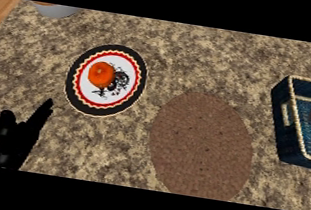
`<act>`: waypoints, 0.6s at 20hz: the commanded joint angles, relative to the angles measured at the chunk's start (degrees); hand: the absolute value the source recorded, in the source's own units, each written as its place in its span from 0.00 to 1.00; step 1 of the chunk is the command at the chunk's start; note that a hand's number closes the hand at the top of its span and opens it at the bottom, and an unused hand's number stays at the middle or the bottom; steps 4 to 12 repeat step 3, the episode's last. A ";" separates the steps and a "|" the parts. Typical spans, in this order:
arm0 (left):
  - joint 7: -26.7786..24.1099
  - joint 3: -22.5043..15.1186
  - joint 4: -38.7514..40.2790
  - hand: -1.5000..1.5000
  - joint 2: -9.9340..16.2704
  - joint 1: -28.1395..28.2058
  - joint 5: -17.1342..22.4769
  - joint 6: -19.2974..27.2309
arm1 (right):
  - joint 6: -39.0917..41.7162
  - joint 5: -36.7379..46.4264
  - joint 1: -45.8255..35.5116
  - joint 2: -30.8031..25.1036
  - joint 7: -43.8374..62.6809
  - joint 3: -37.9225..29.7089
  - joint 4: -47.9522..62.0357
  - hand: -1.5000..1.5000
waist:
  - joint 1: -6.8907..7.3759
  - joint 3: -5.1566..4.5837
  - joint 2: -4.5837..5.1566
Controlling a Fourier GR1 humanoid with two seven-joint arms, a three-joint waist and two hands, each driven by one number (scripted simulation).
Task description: Pick the cupcake from the placemat and place it in the basket
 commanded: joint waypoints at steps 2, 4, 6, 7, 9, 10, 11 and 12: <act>2.02 0.84 3.94 0.50 -0.79 -0.24 0.93 -0.21 | 4.10 -3.18 2.99 -8.05 -1.63 -7.03 6.59 0.00 | -0.53 -0.54 0.57; 2.65 -0.09 3.00 0.50 -1.00 0.79 0.09 -0.02 | 4.52 -4.11 5.08 -7.45 -3.27 -8.93 7.81 0.00 | -0.66 -0.51 0.52; 2.65 -0.09 3.00 0.50 -1.00 0.79 0.09 -0.02 | 4.52 -4.11 5.08 -7.45 -3.27 -8.93 7.81 0.00 | -0.66 -0.51 0.52; 2.65 -0.09 3.00 0.50 -1.00 0.79 0.09 -0.02 | 4.52 -4.11 5.08 -7.45 -3.27 -8.93 7.81 0.00 | -0.66 -0.51 0.52; 2.65 -0.09 3.00 0.50 -1.00 0.79 0.09 -0.02 | 4.52 -4.11 5.08 -7.45 -3.27 -8.93 7.81 0.00 | -0.66 -0.51 0.52; 2.65 -0.09 3.00 0.50 -1.00 0.79 0.09 -0.02 | 4.52 -4.11 5.08 -7.45 -3.27 -8.93 7.81 0.00 | -0.66 -0.51 0.52; 2.65 -0.09 3.00 0.50 -1.00 0.79 0.09 -0.02 | 4.52 -4.11 5.08 -7.45 -3.27 -8.93 7.81 0.00 | -0.66 -0.51 0.52; 2.65 -0.09 3.00 0.50 -1.00 0.79 0.09 -0.02 | 4.52 -4.11 5.08 -7.45 -3.27 -8.93 7.81 0.00 | -0.66 -0.51 0.52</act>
